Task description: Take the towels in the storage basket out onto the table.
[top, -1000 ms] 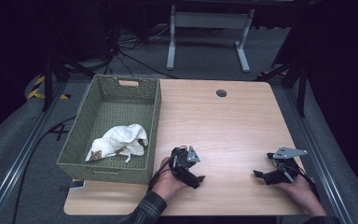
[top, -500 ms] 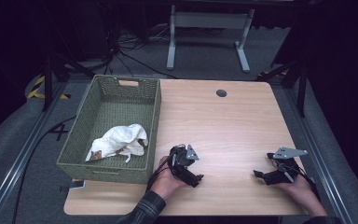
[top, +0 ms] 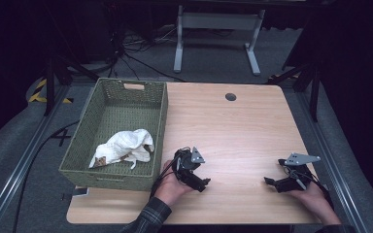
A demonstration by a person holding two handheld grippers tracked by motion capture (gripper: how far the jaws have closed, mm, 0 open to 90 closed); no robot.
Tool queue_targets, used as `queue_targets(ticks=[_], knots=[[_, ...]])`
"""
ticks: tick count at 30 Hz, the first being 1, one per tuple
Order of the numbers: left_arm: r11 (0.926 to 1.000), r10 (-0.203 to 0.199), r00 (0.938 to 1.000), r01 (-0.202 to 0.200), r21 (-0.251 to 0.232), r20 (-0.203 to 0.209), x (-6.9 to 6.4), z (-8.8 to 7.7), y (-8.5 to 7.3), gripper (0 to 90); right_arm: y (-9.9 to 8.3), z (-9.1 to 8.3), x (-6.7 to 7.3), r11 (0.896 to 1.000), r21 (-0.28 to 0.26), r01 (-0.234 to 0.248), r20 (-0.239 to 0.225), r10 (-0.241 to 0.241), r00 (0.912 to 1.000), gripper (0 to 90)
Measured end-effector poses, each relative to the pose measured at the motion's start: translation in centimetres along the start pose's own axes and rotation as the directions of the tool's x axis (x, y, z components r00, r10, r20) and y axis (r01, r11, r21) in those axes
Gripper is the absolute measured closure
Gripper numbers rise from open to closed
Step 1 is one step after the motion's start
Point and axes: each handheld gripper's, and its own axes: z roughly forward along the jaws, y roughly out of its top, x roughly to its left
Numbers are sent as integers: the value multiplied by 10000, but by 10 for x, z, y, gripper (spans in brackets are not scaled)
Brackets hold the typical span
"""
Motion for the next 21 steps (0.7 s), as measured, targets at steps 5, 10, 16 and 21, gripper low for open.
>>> queue_targets(ticks=[5, 10, 16, 21], knots=[[9999, 82, 10000, -83, -60, -17, -1, -2, 1, 8, 0, 0, 0, 10000, -11, 21, -1, -21, 10000, 17], [9997, 87, 10000, -88, -242, -19, 1, -4, 3, 7, 0, 0, 0, 10000, -9, 17, -5, -17, 10000, 17], [9999, -35, 10000, 36, -133, 45, 1, -6, 5, 8, 0, 0, 0, 10000, -2, 0, -3, 0, 10000, 17], [9998, -119, 9999, 120, -179, 3, 2, -9, 8, 7, 0, 0, 0, 10000, -10, 12, -4, -12, 10000, 17]])
